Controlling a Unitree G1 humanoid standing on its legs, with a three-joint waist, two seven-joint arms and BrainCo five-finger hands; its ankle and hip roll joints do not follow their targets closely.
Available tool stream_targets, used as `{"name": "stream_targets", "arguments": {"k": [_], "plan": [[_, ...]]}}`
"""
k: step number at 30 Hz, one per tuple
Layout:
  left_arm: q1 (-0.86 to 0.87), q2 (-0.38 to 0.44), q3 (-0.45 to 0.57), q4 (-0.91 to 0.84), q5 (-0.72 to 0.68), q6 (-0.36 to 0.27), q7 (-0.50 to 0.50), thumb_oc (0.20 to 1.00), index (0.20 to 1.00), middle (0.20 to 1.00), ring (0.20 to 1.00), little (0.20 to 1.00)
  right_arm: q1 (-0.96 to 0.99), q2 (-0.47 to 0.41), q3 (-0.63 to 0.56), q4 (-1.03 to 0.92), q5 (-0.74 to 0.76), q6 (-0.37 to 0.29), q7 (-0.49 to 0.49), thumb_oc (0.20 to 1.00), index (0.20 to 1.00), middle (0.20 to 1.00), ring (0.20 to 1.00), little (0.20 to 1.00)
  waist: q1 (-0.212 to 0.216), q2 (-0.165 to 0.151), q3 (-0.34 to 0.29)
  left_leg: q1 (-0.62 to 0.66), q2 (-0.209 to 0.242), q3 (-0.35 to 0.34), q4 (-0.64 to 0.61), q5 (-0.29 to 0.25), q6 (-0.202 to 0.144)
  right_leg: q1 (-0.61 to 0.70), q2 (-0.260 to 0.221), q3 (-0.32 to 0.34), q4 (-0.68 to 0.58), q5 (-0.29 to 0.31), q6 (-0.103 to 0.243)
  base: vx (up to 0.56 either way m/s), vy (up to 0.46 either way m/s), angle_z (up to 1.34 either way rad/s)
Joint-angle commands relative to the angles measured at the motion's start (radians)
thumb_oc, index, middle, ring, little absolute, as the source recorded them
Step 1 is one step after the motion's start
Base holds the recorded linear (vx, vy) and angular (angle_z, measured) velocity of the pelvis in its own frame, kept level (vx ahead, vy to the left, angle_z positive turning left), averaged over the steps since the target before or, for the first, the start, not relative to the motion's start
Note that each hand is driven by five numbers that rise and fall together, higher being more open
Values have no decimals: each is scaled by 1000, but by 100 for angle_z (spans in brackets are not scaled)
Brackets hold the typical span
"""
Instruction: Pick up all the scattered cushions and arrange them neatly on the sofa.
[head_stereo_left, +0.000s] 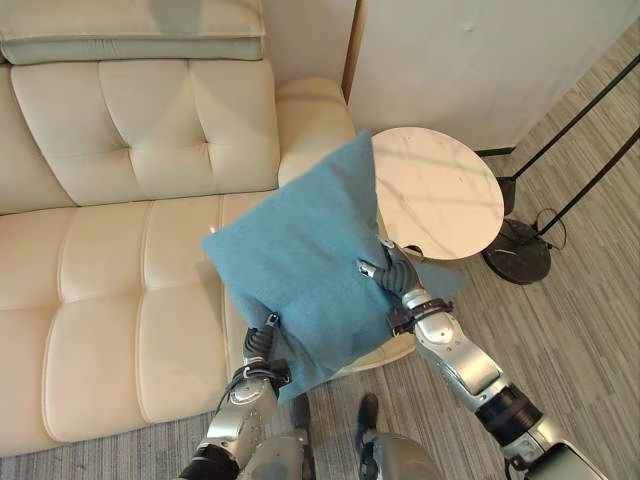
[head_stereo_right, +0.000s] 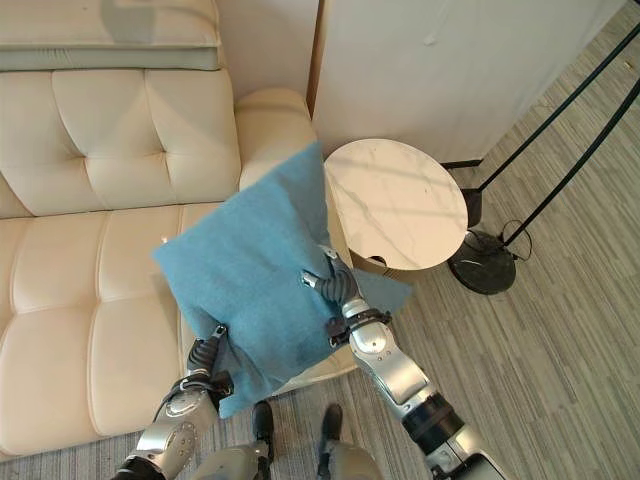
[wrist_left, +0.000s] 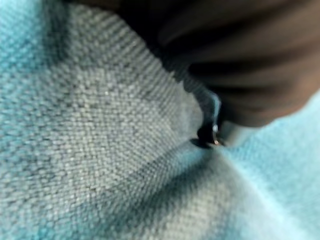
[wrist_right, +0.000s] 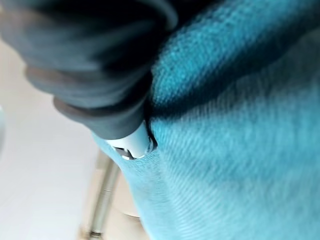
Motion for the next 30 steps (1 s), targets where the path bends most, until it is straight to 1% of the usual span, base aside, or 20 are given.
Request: {"name": "stream_targets", "arguments": {"k": [1,2,3,4,5,7,8,11,12,14,16,18,20,21,22,23,24,26,28,30], "plan": [[-53,-38,4,-157,56,-53,-61,200,200,200,200,200,34,50,29,-125,-61,-38,59,200,200,200,200,200,-4,-42,-102,-28,53,-35,-48,-27,-92,9,100,73,110,-169,-60,-173,-230,5],[-36,-34,26,-156,56,-45,-63,200,200,200,200,200,41,49,22,-120,-69,-34,60,200,200,200,200,200,17,-53,-113,-49,52,-30,-48,-4,-99,55,113,67,55,-184,-81,-145,-191,9],[-36,-34,26,-157,55,-44,-63,200,200,200,200,200,41,49,22,-120,-69,-34,60,200,200,200,200,200,18,-53,-113,-48,52,-29,-48,-4,-99,57,113,68,52,-182,-82,-192,-239,7],[-30,-34,34,-153,60,-37,-66,200,200,200,200,200,48,51,23,-114,-63,-37,59,200,200,200,200,200,20,-54,-119,-65,53,-30,-48,16,-109,77,127,78,7,-200,-95,-228,-275,-8],[-17,-36,43,-152,54,-27,-69,200,200,200,200,200,56,42,16,-121,-60,-36,64,200,200,200,200,200,21,-50,-116,-80,61,-42,-48,59,-138,91,158,84,-36,-219,-132,-230,-277,-6],[-17,-36,44,-152,54,-26,-69,200,200,200,200,200,56,42,16,-121,-60,-36,64,200,200,200,200,200,20,-49,-115,-80,62,-44,-48,60,-139,91,159,83,-37,-218,-133,-244,-233,5],[-3,-42,45,-150,64,-10,-75,200,200,200,200,200,76,27,4,-133,-42,-45,58,200,200,200,200,200,8,-23,-81,-106,73,-71,-48,116,-175,99,195,60,-71,-214,-159,-332,-285,26],[1,-45,39,-153,75,-4,-81,200,200,200,200,200,83,15,-1,-135,-30,-48,56,200,200,200,200,200,-6,-3,-60,-127,79,-99,-48,145,-194,90,206,18,-67,-212,-166,-338,-250,77],[1,-48,36,-152,83,0,-81,200,200,200,200,200,83,10,-3,-134,-29,-47,53,200,200,200,200,200,-9,3,-49,-133,75,-111,-48,144,-197,80,202,1,-59,-211,-168,-313,-151,75],[0,-50,41,-154,92,0,-85,200,200,200,200,200,74,7,0,-125,-24,-44,53,200,200,200,200,200,-14,2,-39,-108,67,-108,-22,129,-179,70,187,-25,-58,-196,-163,-290,-116,49],[13,-49,50,-164,89,-3,-88,200,200,200,200,200,73,5,3,-124,-20,-40,56,200,200,200,200,200,-18,-5,-52,-96,65,-89,43,81,-164,74,169,-47,-89,-176,-159,-188,-67,43],[20,-55,53,-177,91,-7,-89,200,200,200,200,200,67,-1,7,-126,-19,-42,58,200,200,200,200,200,-21,-15,-56,-92,68,-62,162,-5,-144,69,148,-66,-111,-163,-161,-167,-28,13],[19,-58,50,-181,90,-7,-88,200,200,200,200,200,69,-5,6,-132,-15,-45,59,200,200,200,200,200,-29,-16,-60,-79,76,-34,210,-55,-136,61,138,-91,-124,-160,-164,-126,9,21],[19,-58,50,-181,90,-7,-88,200,200,200,200,200,69,-5,6,-132,-15,-45,59,200,200,200,200,200,-29,-16,-60,-80,76,-34,210,-55,-136,61,138,-92,-124,-160,-164,-98,23,65],[20,-59,47,-183,91,-5,-94,200,200,200,200,200,76,-12,4,-138,-7,-46,57,200,200,200,200,200,-31,-11,-58,-49,100,-15,244,-104,-142,63,135,-117,-136,-162,-160,-80,54,59],[25,-61,45,-186,97,-2,-96,200,200,200,200,200,84,-16,1,-145,-3,-48,60,200,200,200,200,200,-37,-8,-59,-29,108,-2,230,-120,-143,61,131,-137,-145,-158,-155,-122,82,66],[23,-60,43,-188,100,0,-99,200,200,200,200,200,87,-20,-3,-148,1,-51,58,200,200,200,200,200,-39,-8,-57,-19,123,17,228,-127,-144,55,124,-158,-146,-153,-153,-128,106,84],[23,-61,39,-188,106,7,-105,200,200,200,200,200,102,-29,-22,-160,12,-56,48,200,200,200,200,200,-57,-2,-60,13,173,100,178,-113,-159,40,109,-223,-144,-150,-147,-117,135,122],[13,-67,26,-179,115,15,-112,200,200,200,200,200,124,-40,-44,-170,8,-55,40,200,200,200,200,200,-76,13,-66,38,191,182,52,-51,-180,25,92,-294,-151,-137,-136,-113,219,125],[9,-63,29,-178,128,15,-115,200,200,200,200,200,125,-38,-46,-167,13,-50,36,200,200,200,200,200,-74,21,-70,45,179,158,-13,-32,-184,14,83,-309,-154,-115,-122,-57,310,163]]}}
